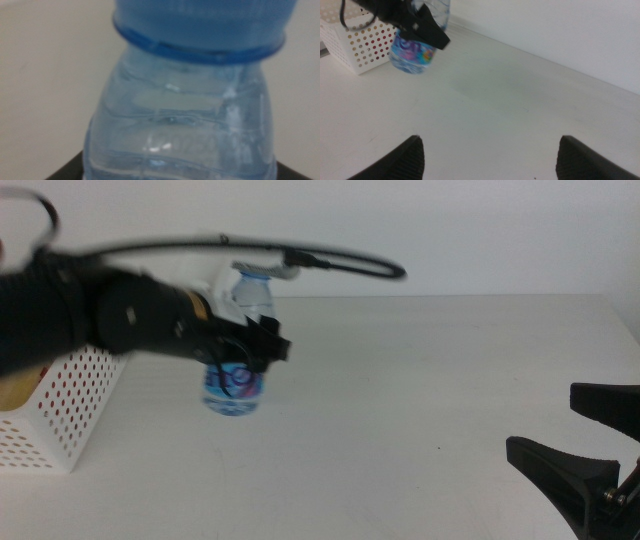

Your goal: Use arms to grab the bottles and put them into the dustbin to the left of the table.

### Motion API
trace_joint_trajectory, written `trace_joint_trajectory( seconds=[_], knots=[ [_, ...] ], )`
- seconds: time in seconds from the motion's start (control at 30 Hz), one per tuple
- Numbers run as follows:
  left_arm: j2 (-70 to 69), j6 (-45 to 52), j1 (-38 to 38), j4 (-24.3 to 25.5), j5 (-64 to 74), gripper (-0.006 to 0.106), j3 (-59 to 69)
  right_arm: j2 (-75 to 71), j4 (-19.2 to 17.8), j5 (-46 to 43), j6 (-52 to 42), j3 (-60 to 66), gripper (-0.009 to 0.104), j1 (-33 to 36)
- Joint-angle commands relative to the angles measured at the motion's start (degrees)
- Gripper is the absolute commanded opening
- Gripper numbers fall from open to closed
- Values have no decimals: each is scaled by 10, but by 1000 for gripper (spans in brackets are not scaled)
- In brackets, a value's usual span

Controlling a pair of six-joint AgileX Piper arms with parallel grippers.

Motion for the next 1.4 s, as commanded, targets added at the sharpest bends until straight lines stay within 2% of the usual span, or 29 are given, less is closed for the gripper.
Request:
trace_joint_trajectory(
  seconds=[0.0,0.17,0.3,0.63,0.8,0.97,1.37],
  knots=[
    [-19,12,22,-4,64,-5,-66,-1,-4,-40,-8,-13,72,0],
    [-1,82,83,-33,197,-5,-143,-1,-4,-40,-8,-13,72,0],
    [10,127,165,-54,292,-5,-213,-1,-4,-40,-8,-13,72,0],
    [53,174,350,-52,433,-5,-349,-1,-4,-40,-8,-13,72,0],
    [92,188,419,-49,475,-5,-389,-1,-4,-40,-8,-13,72,0],
    [139,189,450,-50,474,-5,-403,-1,-4,-40,-8,-13,72,0],
    [240,185,450,-65,421,-2,-403,-1,-4,-40,-8,-13,72,0]
  ],
)
